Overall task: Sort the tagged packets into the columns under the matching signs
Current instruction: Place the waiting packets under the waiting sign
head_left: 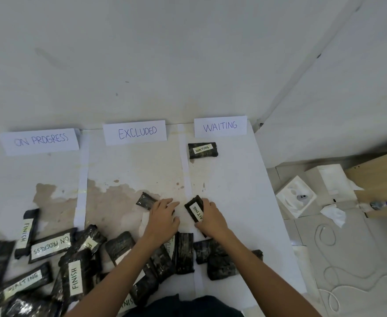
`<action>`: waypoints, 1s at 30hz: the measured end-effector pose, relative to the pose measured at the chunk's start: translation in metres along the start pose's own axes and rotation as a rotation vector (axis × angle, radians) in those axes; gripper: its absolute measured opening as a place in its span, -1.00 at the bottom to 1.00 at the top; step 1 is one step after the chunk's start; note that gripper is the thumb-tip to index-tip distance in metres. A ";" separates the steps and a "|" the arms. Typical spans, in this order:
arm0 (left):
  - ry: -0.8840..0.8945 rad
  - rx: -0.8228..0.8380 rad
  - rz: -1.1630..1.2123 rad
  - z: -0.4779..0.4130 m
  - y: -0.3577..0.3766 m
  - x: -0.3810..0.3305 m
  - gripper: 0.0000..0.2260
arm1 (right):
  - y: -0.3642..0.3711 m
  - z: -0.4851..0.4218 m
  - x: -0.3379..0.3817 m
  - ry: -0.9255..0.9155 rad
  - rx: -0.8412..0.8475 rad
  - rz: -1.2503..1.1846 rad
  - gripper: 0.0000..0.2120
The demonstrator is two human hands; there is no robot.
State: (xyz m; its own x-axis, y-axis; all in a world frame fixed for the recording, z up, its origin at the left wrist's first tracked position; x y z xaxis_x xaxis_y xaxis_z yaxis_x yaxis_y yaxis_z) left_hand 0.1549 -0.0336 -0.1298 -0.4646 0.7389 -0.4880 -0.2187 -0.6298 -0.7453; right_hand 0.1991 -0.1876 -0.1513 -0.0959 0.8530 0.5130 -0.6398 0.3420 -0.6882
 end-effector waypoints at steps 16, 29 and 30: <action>-0.277 0.387 0.691 0.017 0.004 -0.024 -0.77 | -0.036 0.021 0.002 0.140 -0.153 -1.135 -0.69; -0.064 0.203 0.395 -0.050 -0.024 -0.074 -0.75 | -0.109 -0.003 -0.050 0.098 -0.285 -0.894 -0.71; -0.055 0.182 0.382 -0.057 -0.028 -0.078 -0.74 | -0.117 -0.010 -0.058 0.124 -0.330 -0.907 -0.70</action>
State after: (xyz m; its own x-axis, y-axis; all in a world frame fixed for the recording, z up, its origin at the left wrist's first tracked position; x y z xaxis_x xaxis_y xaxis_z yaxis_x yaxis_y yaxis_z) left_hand 0.2463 -0.0594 -0.0969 -0.5857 0.4335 -0.6848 -0.1678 -0.8915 -0.4208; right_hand 0.2869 -0.2735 -0.1057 0.4210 0.2397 0.8748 -0.1834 0.9670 -0.1767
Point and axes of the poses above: each hand's wrist, its own z-axis away from the middle knuckle, its own y-axis out of the palm, x = y × z, the point moved 7 cm from there along -z, towards the middle knuckle, and after that the axes turned 12 degrees about -y, right-handed, at the moved point
